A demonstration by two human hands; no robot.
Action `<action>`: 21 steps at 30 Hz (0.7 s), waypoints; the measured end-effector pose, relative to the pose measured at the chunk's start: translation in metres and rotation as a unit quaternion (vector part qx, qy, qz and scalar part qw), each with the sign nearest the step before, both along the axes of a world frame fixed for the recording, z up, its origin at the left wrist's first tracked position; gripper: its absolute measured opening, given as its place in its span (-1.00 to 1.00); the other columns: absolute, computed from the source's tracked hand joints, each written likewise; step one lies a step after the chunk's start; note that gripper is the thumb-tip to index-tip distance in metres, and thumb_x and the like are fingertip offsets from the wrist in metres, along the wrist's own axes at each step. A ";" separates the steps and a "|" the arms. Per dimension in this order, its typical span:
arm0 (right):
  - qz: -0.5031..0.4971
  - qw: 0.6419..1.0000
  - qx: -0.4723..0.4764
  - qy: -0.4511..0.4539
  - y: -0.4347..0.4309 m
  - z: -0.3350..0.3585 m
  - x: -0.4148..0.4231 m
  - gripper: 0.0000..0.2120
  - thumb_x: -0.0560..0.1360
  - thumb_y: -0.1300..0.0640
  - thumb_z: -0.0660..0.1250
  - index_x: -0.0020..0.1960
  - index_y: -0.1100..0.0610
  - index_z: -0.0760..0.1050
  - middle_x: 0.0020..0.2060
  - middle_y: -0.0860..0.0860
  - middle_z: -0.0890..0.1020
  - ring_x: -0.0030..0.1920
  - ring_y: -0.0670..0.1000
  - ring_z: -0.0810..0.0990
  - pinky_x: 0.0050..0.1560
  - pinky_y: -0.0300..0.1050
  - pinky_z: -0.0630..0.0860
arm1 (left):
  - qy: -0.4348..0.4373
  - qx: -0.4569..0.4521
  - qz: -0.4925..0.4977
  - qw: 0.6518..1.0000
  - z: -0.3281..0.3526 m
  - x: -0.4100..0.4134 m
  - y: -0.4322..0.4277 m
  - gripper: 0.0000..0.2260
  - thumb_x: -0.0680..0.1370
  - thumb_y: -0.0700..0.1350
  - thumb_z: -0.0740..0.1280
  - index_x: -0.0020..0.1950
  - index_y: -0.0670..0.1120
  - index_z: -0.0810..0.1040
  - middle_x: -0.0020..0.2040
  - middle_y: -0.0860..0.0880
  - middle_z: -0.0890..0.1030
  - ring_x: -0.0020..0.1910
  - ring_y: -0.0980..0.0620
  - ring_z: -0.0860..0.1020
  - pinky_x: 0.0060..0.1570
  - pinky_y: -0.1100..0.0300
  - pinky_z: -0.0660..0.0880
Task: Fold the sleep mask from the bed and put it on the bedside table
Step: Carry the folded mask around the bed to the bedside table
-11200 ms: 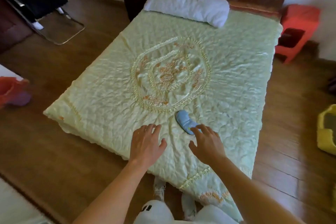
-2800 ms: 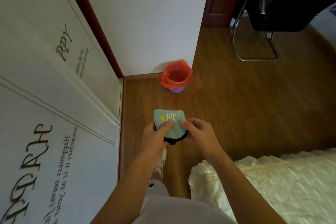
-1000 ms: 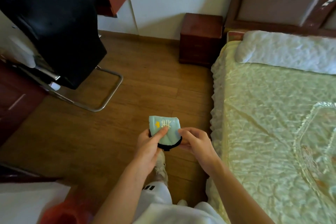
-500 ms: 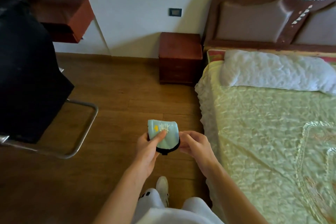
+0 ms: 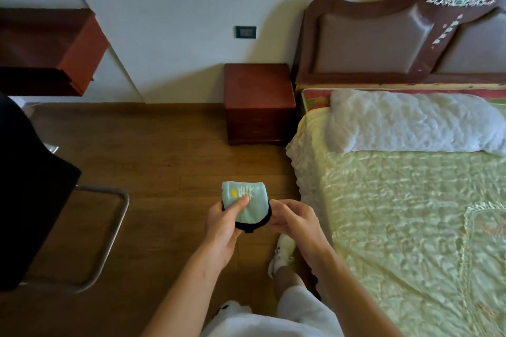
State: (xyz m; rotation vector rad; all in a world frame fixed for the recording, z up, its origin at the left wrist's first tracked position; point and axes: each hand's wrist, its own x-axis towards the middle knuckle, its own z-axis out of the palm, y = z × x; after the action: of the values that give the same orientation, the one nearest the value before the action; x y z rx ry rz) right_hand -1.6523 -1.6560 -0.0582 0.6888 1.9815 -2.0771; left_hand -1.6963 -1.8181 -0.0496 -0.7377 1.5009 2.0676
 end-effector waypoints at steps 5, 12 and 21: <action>0.018 1.000 0.001 0.003 0.028 -0.013 -0.075 -0.50 0.36 -0.28 0.43 0.06 0.10 0.71 -0.10 0.10 0.79 -0.01 0.10 0.76 0.01 0.00 0.70 | -0.010 -0.009 0.017 1.000 -0.004 -0.069 0.027 -0.73 0.46 -0.16 0.48 0.14 -0.10 0.60 0.06 -0.14 0.70 0.07 -0.12 0.65 -0.08 0.04 0.63; 0.056 0.998 0.031 0.010 0.105 -0.008 -0.208 -0.61 0.48 -0.20 0.42 0.09 0.09 0.69 -0.08 0.05 0.78 -0.04 0.01 0.76 0.01 -0.02 0.71 | -0.030 -0.005 0.033 0.999 0.013 -0.192 0.102 -0.82 0.49 -0.18 0.44 0.07 -0.08 0.59 0.08 -0.17 0.68 0.09 -0.15 0.64 -0.01 0.00 0.61; 0.058 0.998 0.019 0.033 0.168 -0.005 -0.338 -0.44 0.34 -0.33 0.39 0.08 0.10 0.70 -0.08 0.07 0.78 -0.04 0.02 0.77 0.04 0.05 0.72 | -0.030 -0.003 0.064 0.997 0.025 -0.310 0.169 -0.85 0.50 -0.19 0.43 0.03 -0.05 0.57 0.10 -0.17 0.66 0.11 -0.15 0.62 0.00 0.01 0.59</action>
State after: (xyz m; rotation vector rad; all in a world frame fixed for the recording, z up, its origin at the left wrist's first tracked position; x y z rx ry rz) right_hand -1.9907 -1.4879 -0.0629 0.5057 2.0499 -2.0243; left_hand -2.0058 -1.6489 -0.0243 -0.9125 1.4632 2.1150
